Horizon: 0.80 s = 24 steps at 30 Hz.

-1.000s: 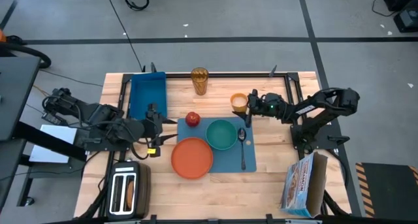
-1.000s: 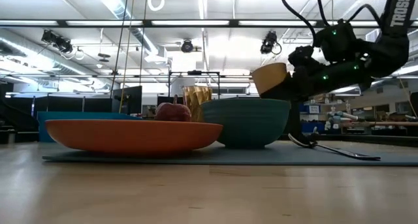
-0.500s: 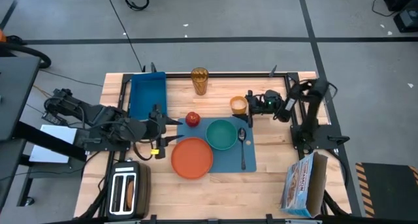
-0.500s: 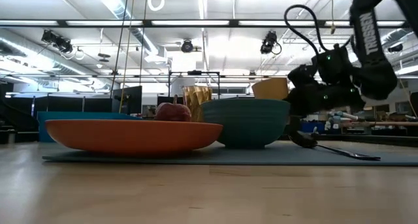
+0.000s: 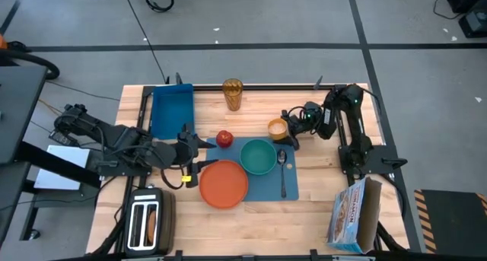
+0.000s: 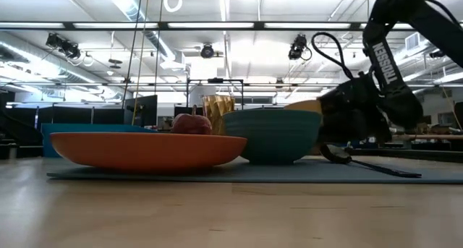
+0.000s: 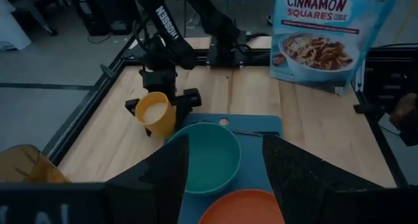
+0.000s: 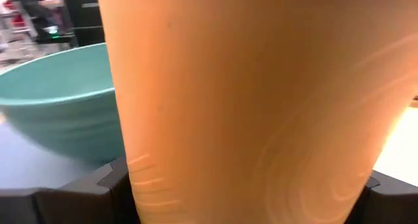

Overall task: Arrange a breakfast setting
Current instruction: Put the yellow cup of milk on the blue cutting board to the top right of the green bowl

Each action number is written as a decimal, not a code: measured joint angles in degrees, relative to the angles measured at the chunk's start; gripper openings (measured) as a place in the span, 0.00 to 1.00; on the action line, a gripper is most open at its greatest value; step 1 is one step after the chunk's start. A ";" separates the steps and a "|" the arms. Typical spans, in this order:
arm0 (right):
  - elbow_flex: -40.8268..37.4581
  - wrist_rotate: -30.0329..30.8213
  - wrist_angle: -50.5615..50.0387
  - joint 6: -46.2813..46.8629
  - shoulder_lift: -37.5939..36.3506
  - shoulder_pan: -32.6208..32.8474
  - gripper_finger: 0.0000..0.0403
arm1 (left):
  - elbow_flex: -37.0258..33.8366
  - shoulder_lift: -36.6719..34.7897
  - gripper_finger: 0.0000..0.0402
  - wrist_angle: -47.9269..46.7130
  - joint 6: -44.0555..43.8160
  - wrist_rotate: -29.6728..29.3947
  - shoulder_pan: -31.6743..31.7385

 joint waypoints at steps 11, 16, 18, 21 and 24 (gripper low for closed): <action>2.03 -5.25 -0.47 -3.00 0.99 1.77 0.79 | 0.00 0.02 0.51 1.16 0.60 -2.67 0.00; 2.51 -3.62 -1.64 -3.78 0.96 2.80 0.80 | 0.00 0.02 0.51 1.74 0.18 -2.82 -0.02; 2.28 -3.53 -3.13 -5.10 0.96 2.72 0.80 | 0.00 0.02 0.51 1.73 0.14 -2.85 0.00; 2.01 -3.51 -3.84 -5.75 0.82 2.65 0.81 | 0.00 0.02 0.51 1.70 0.38 -2.85 0.00; 1.84 -3.46 -3.96 -5.70 0.79 2.67 0.81 | 0.00 0.02 0.51 1.68 0.41 -2.91 0.42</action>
